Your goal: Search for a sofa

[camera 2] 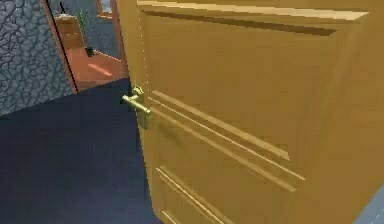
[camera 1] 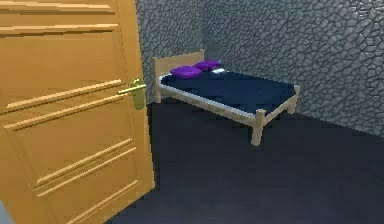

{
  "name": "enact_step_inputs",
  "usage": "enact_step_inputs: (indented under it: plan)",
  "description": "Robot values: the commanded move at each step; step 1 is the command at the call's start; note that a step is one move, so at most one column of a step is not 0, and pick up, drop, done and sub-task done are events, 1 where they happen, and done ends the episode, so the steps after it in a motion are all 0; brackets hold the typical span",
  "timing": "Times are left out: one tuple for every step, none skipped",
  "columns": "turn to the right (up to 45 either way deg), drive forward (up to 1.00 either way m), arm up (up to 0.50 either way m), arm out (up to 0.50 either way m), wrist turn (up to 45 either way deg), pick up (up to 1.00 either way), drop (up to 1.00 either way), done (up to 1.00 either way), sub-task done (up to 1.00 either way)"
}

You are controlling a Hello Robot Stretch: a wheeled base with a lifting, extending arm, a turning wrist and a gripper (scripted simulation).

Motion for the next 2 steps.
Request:
enact_step_inputs:
  plan:
    - [33.0,0.0,0.0,0.0,0.0,0.0,0.0,0.0,0.0]
    - [0.0,1.0,0.0,0.0,0.0,0.0,0.0,0.0,0.0]
